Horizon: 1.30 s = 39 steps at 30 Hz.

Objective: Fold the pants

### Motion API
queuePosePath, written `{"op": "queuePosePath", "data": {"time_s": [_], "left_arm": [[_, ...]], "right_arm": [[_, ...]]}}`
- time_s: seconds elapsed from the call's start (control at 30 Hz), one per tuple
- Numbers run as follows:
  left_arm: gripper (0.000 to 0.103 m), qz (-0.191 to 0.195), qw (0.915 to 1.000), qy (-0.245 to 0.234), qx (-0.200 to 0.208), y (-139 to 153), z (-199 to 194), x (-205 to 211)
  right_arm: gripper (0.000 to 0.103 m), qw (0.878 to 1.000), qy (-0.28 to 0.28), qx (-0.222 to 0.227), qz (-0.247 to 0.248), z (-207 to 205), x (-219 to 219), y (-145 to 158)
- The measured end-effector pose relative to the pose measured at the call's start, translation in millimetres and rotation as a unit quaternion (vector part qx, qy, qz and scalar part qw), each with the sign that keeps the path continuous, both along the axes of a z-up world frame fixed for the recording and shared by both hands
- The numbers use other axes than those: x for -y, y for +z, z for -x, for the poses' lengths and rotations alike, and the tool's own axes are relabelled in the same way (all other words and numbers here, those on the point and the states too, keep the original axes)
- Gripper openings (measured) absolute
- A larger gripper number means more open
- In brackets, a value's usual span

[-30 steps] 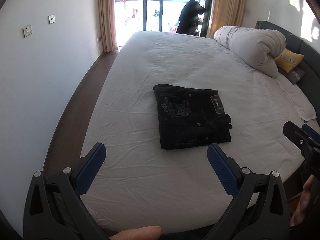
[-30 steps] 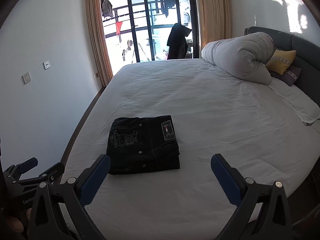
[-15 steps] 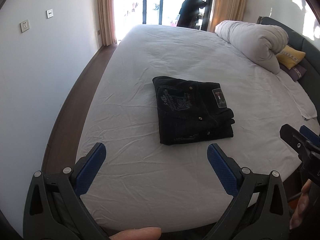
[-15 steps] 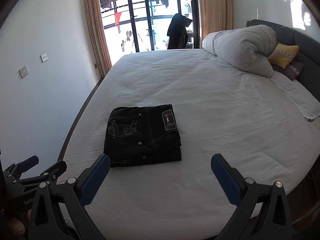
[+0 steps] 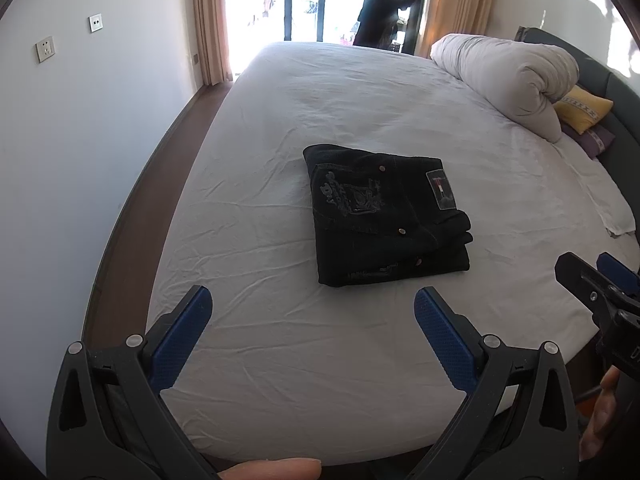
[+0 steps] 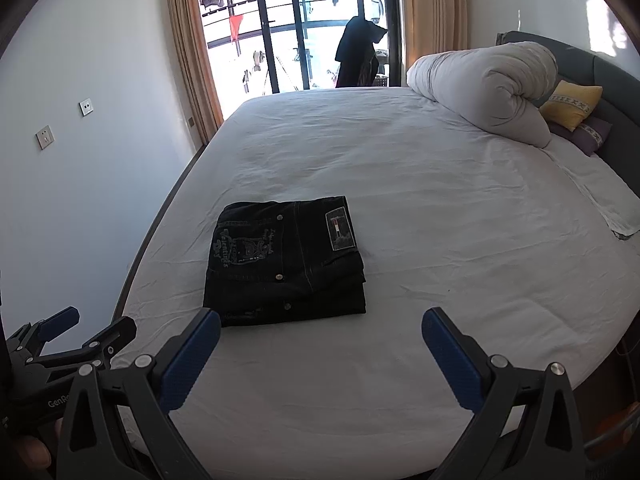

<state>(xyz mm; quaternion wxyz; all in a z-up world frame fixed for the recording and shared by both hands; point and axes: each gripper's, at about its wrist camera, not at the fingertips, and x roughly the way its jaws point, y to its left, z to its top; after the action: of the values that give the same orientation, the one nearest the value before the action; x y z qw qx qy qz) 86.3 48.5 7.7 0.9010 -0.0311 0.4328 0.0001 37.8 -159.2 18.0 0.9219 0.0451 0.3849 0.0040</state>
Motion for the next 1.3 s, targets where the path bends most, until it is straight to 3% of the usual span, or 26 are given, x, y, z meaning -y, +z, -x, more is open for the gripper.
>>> {"op": "queuePosePath", "data": {"time_s": [1.3], "left_arm": [[0.103,0.003,0.9999,0.004,-0.010,-13.0,-4.7,-0.4]], "right_arm": [[0.103,1.000,0.007,-0.025,0.004,-12.1,-9.4,-17.5]]}}
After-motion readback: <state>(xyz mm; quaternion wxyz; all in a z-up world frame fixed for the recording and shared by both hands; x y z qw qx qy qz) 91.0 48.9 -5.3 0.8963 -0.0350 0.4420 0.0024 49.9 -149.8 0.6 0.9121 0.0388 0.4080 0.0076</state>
